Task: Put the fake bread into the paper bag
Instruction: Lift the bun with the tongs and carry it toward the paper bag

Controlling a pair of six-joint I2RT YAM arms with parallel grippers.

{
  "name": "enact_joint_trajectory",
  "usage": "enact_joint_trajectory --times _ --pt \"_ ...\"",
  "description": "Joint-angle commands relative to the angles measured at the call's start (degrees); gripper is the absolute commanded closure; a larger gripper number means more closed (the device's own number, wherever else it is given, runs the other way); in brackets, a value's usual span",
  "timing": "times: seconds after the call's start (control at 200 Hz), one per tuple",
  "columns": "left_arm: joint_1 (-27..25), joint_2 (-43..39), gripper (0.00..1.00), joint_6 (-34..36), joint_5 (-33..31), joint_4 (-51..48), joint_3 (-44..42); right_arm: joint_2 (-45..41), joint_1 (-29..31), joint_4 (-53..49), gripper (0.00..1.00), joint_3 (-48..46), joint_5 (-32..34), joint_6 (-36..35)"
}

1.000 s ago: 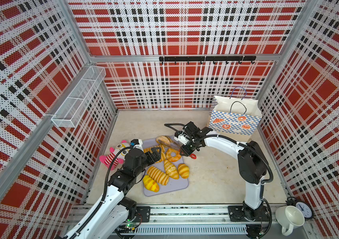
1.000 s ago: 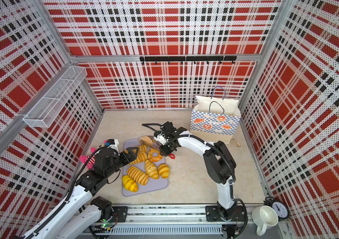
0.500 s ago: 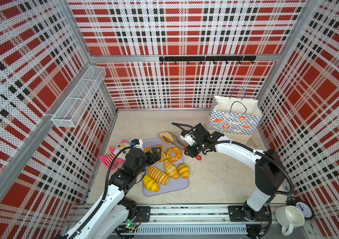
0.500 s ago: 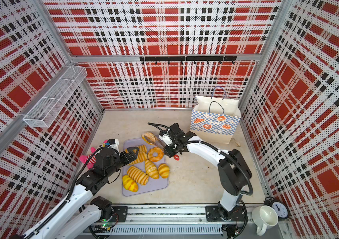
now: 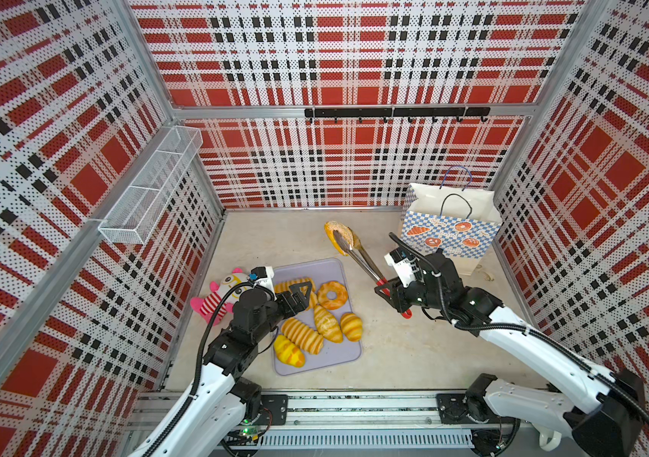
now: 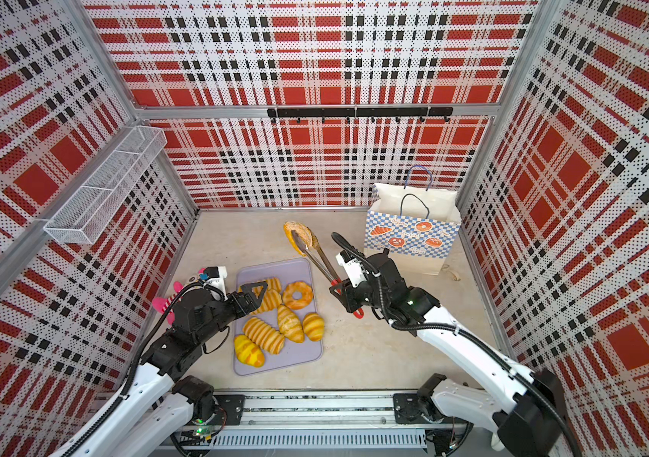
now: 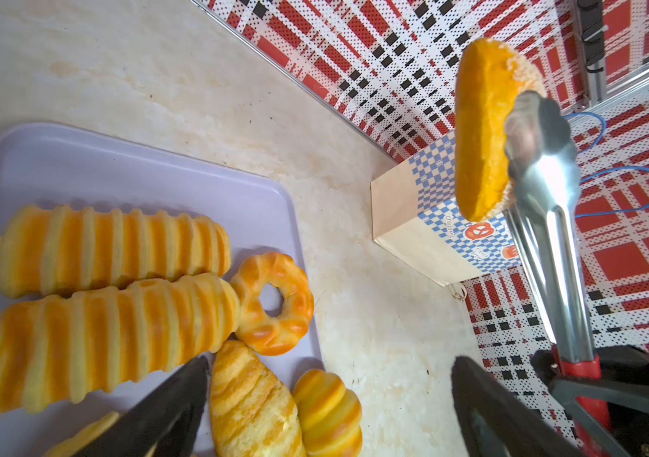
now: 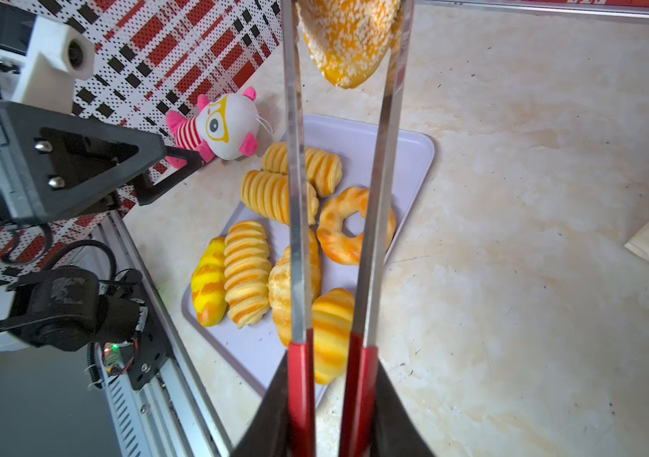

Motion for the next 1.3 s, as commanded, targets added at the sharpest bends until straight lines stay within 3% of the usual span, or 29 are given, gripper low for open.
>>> enact_joint_trajectory --times 0.0,0.331,0.561,0.827,1.052,1.152,1.298 --pt "0.35 -1.39 0.02 1.08 3.61 3.25 -0.69 -6.25 -0.05 3.11 0.75 -2.01 -0.48 2.56" --pt "-1.17 -4.89 0.02 1.07 11.57 9.86 -2.32 -20.86 0.03 -2.14 0.74 -3.58 2.91 3.72" --pt "-7.11 -4.88 0.02 -1.3 9.64 16.13 -3.25 -26.52 0.0 -7.82 0.75 0.98 12.22 3.22" --pt "-15.6 1.57 0.02 3.01 3.85 23.39 1.62 -23.21 -0.03 -12.57 0.74 7.71 29.93 2.02" --pt "-16.06 7.75 0.02 6.48 3.6 29.22 4.42 -15.66 -0.21 -13.54 0.74 12.16 41.53 -0.41" --pt "-15.63 11.31 0.02 8.15 4.43 30.55 5.42 -11.21 -1.49 -14.05 0.74 13.92 43.36 -1.53" --pt "-11.29 13.96 0.02 5.79 9.15 36.22 2.99 -5.48 -5.65 -13.59 0.74 15.8 40.43 -2.48"
